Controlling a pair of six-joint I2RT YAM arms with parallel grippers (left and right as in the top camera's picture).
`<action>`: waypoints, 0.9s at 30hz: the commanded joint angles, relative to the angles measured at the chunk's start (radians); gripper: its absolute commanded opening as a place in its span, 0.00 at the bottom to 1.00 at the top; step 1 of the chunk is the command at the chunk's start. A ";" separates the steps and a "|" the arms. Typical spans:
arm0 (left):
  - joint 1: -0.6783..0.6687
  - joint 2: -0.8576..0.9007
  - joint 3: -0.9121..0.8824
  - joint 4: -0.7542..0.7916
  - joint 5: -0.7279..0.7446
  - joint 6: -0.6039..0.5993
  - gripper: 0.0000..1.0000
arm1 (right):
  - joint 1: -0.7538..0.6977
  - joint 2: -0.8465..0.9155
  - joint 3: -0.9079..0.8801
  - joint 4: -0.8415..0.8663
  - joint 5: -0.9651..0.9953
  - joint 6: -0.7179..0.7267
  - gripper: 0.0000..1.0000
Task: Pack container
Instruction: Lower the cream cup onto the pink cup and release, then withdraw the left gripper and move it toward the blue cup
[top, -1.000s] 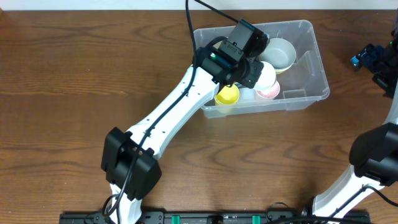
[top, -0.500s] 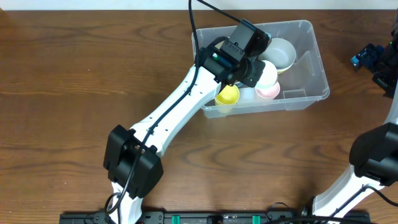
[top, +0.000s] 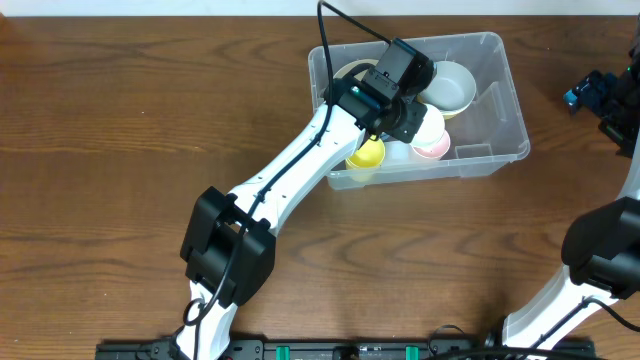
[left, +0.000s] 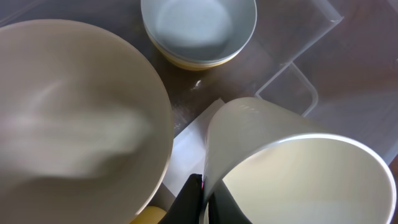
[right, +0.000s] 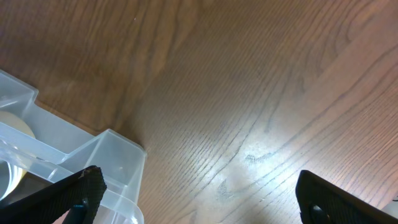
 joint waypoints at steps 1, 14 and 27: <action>0.002 0.008 0.000 0.010 0.007 0.013 0.07 | -0.003 -0.005 -0.002 -0.001 0.003 0.016 0.99; 0.001 0.008 0.000 0.004 0.007 0.013 0.11 | -0.003 -0.005 -0.002 -0.001 0.003 0.016 0.99; 0.065 -0.119 0.008 -0.023 -0.064 0.027 0.72 | -0.003 -0.005 -0.002 -0.001 0.003 0.016 0.99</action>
